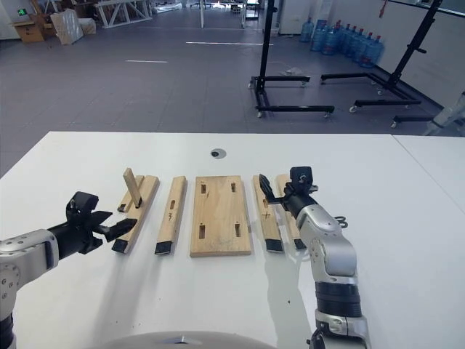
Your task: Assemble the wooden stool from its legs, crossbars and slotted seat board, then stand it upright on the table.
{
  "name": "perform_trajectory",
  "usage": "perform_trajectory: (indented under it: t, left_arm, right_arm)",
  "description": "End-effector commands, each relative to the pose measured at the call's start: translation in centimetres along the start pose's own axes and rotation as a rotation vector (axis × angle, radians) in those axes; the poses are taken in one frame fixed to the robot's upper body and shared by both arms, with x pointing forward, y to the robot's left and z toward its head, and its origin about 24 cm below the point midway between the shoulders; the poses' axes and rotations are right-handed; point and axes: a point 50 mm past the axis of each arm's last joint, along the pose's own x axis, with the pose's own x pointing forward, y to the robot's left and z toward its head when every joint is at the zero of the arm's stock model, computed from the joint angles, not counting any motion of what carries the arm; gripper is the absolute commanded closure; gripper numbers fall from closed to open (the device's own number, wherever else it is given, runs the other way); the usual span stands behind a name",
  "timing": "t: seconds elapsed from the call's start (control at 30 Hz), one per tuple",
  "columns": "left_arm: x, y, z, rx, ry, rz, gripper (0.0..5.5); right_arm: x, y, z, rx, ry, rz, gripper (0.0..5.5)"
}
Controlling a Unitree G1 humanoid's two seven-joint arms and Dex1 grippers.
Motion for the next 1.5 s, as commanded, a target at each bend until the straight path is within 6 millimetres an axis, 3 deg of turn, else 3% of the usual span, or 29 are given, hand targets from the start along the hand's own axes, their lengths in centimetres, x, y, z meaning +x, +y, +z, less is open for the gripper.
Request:
perform_trajectory:
  t: [0.03, 0.2, 0.4, 0.53, 0.87, 1.5]
  left_arm:
    - [1.0, -0.2, -0.6, 0.058, 0.039, 0.104, 0.78]
    - [3.7, -1.3, -1.4, -0.014, 0.046, 0.177, 0.11]
    - [6.1, -0.8, -1.3, -0.166, 0.04, 0.195, 0.11]
    - [6.6, -0.1, -1.1, -0.16, 0.018, 0.234, 0.11]
    - [7.4, -0.1, -4.6, -0.157, 0.127, 0.217, 0.11]
    - [7.9, 0.2, -6.8, -0.109, 0.194, 0.247, 2.59]
  right_arm:
    - [0.3, 0.6, 0.0, 0.003, -0.004, 0.015, 0.31]
    - [0.8, 1.2, 0.3, -0.004, -0.004, 0.043, 0.31]
    - [1.2, 1.5, 0.5, -0.009, -0.003, 0.064, 0.31]
    - [1.4, 1.5, 0.6, -0.013, -0.002, 0.07, 0.31]
    - [1.6, 1.5, 0.8, -0.013, 0.0, 0.08, 0.31]
    - [1.9, 1.8, 0.9, -0.015, 0.005, 0.097, 0.31]
